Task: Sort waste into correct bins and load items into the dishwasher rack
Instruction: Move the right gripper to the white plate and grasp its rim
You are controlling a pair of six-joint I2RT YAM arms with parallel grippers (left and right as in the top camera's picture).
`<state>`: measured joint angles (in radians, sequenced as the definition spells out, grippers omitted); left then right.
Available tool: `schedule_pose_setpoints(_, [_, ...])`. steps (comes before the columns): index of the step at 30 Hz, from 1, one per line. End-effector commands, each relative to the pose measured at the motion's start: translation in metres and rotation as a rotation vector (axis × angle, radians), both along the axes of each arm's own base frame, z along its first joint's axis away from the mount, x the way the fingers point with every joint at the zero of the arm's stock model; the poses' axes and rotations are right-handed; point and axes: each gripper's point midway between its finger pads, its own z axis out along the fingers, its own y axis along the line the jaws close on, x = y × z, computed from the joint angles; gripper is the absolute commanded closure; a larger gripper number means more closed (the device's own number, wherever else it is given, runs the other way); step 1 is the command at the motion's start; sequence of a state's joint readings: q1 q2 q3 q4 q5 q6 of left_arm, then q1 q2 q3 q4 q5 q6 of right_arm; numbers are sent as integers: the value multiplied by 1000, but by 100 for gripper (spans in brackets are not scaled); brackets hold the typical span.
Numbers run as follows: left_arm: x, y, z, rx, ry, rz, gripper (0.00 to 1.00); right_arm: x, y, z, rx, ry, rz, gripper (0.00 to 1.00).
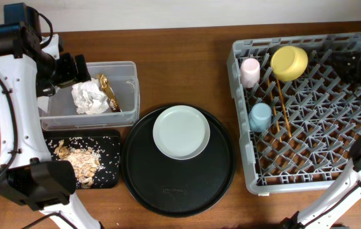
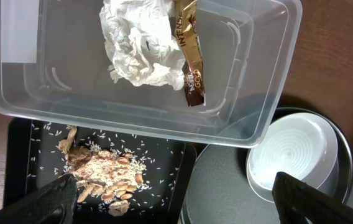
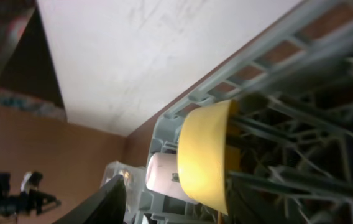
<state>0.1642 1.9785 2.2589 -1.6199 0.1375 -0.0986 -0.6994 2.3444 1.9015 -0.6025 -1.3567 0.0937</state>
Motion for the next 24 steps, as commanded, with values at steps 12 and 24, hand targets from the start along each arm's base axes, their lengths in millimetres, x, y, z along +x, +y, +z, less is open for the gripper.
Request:
schedule_pose_setpoints(12, [0,2,2,3,-5,9,1,-77,274,63,-862,305,381,41])
schedule_pose_setpoints(24, [0,2,2,4,-5,9,1,-160,394,-81,-1282,482,393,58])
